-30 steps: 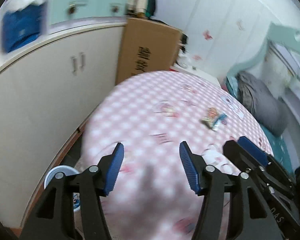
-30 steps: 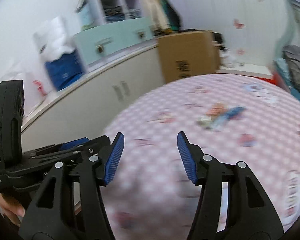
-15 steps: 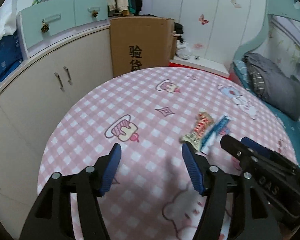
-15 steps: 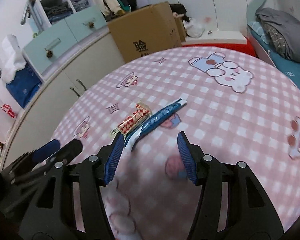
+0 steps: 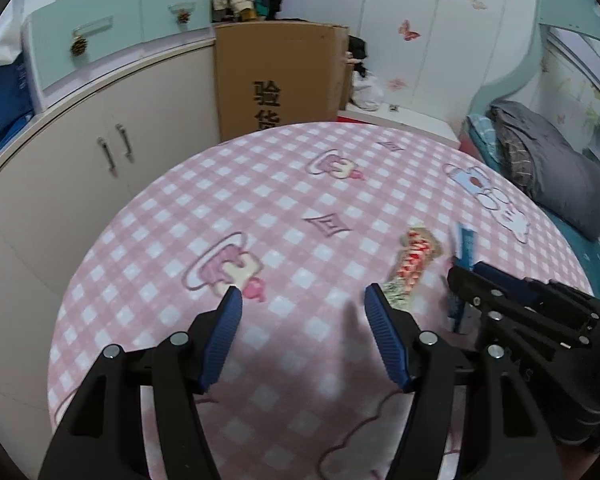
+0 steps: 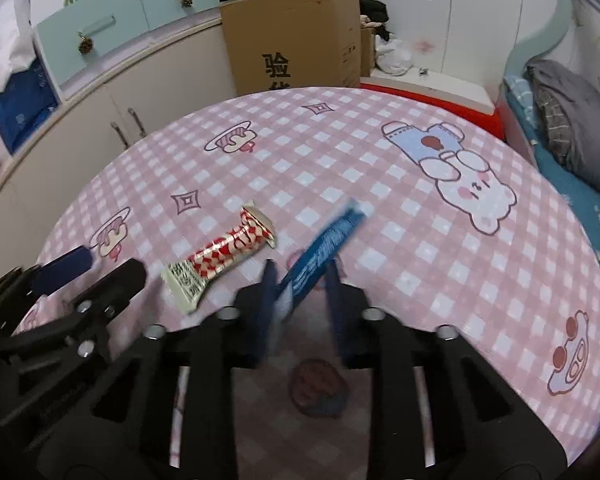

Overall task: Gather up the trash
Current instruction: 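Grasp the blue stick wrapper with the right tool while the left approaches the red-white wrapper, then grasp the red-white wrapper with the left tool, then carry both wrappers with both tools over to the wastebasket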

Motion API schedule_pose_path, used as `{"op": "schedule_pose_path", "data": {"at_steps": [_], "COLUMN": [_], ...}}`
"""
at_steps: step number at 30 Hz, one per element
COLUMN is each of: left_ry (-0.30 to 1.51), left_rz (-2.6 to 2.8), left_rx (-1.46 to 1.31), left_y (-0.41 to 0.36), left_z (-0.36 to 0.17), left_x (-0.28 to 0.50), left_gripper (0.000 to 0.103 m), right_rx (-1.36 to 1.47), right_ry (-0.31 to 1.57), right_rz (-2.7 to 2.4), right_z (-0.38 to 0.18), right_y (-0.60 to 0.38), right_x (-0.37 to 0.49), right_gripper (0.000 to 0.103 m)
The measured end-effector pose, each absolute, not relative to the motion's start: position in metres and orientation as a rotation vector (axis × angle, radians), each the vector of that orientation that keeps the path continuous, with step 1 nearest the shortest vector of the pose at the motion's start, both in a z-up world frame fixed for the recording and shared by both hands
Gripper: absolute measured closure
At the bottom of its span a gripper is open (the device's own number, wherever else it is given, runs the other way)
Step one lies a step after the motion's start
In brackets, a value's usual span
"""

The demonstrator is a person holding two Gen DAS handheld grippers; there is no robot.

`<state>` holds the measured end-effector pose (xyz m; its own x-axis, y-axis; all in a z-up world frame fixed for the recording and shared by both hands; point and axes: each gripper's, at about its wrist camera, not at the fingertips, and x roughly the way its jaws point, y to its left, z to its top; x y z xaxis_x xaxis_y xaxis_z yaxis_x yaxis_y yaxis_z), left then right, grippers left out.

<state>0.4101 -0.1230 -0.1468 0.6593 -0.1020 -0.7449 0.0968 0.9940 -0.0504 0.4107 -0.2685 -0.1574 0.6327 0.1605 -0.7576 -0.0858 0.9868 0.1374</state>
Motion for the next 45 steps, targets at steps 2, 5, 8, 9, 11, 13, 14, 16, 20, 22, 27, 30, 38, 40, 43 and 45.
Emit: {"op": "schedule_pose_path", "data": {"at_steps": [2,5,8,9,11,13,14,16,20,22,27,30,38,40,43,45], "left_ry": [0.832,0.831,0.842,0.842,0.852,0.886,0.883,0.879,0.877,0.876,0.857,0.834,0.774,0.763,0.745,0.735], "left_rz": [-0.152,-0.177,-0.185,-0.186,-0.201,-0.234,-0.234,-0.245,-0.264,-0.272,-0.285,-0.278,-0.197,-0.169,-0.121,-0.087], "left_rx": [0.029,0.075,0.096,0.101,0.122,0.126,0.135,0.148,0.117,0.098,0.046,0.011,-0.078,-0.108,-0.151,-0.177], "left_y": [-0.136,-0.153,-0.163,-0.165,-0.172,-0.178,-0.180,-0.183,-0.178,-0.174,-0.155,-0.136,-0.054,-0.028,0.013,0.038], "left_z": [-0.146,-0.149,-0.152,-0.152,-0.154,-0.159,-0.159,-0.159,-0.159,-0.157,-0.146,-0.136,-0.112,-0.109,-0.106,-0.107], "left_x": [0.410,0.415,0.422,0.423,0.426,0.429,0.429,0.430,0.428,0.425,0.408,0.392,0.345,0.332,0.312,0.299], "left_gripper": [0.040,0.040,0.040,0.040,0.041,0.053,0.059,0.072,0.082,0.082,0.083,0.083,0.083,0.083,0.083,0.083], "right_rx": [0.110,0.137,0.157,0.159,0.164,0.162,0.163,0.162,0.162,0.167,0.180,0.186,0.173,0.173,0.154,0.135], "right_ry": [0.871,0.858,0.848,0.845,0.839,0.835,0.832,0.830,0.809,0.800,0.781,0.763,0.712,0.698,0.687,0.691], "right_rz": [0.153,0.160,0.173,0.179,0.190,0.203,0.209,0.216,0.222,0.227,0.256,0.287,0.399,0.438,0.502,0.550], "right_z": [-0.157,-0.155,-0.154,-0.153,-0.152,-0.151,-0.151,-0.150,-0.147,-0.146,-0.139,-0.129,-0.103,-0.097,-0.091,-0.090], "right_y": [-0.277,-0.291,-0.297,-0.298,-0.298,-0.296,-0.296,-0.294,-0.290,-0.288,-0.277,-0.262,-0.195,-0.172,-0.133,-0.103], "right_x": [0.406,0.395,0.388,0.388,0.386,0.386,0.385,0.385,0.381,0.376,0.362,0.352,0.325,0.317,0.306,0.298], "right_gripper": [0.088,0.094,0.094,0.094,0.094,0.094,0.094,0.094,0.094,0.094,0.094,0.094,0.094,0.094,0.094,0.094]}}
